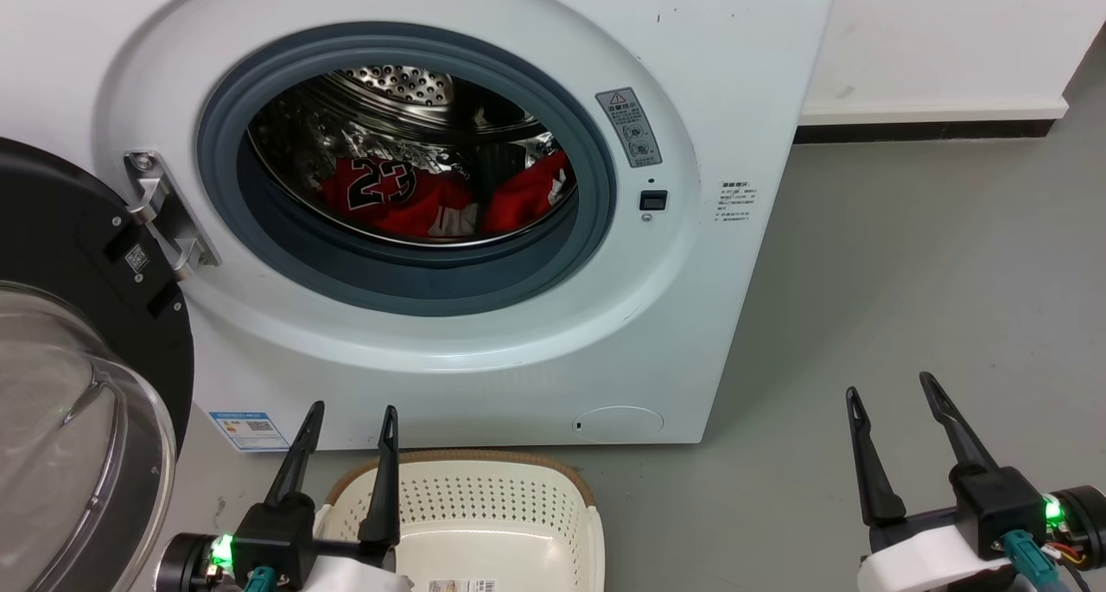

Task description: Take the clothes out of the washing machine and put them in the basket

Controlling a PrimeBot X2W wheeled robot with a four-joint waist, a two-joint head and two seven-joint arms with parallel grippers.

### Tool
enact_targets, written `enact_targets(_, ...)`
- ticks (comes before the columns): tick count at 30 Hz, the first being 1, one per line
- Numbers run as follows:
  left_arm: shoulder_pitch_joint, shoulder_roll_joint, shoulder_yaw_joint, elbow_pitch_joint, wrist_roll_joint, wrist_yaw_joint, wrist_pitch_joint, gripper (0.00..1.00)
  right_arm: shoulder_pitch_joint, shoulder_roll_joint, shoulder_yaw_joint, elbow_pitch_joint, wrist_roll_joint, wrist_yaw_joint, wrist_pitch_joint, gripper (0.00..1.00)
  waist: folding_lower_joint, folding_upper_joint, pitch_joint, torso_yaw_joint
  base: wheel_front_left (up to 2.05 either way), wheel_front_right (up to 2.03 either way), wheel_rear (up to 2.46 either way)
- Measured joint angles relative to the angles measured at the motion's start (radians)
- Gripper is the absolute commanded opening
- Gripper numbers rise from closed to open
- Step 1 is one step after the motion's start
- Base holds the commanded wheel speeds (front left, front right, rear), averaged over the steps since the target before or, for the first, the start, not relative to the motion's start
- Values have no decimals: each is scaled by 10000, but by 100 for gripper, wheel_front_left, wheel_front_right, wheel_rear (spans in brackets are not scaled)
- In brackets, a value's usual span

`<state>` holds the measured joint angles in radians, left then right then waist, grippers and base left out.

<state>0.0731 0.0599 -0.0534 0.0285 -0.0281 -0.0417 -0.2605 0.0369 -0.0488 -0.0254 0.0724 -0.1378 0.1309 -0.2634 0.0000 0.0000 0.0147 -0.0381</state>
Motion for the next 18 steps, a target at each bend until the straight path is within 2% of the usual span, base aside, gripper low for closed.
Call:
enact_targets(11, 75, 48, 84, 242, 125, -261, -25, 100, -31, -2, 71, 169, 69, 2, 0, 100, 0, 0, 75, -230, 0, 0, 0)
enact_targets(16, -387, 330, 224, 621, 27, -443, -27, 100, -448, -13, -140, -35, 347, 2, 0, 100, 0, 0, 662, -522, 0, 0, 0)
enact_targets(18, -965, 629, 217, 863, 0, -575, -27, 100, -654, -13, -232, -113, 464, 2, -2, 100, 0, 0, 1052, -660, 0, 0, 0)
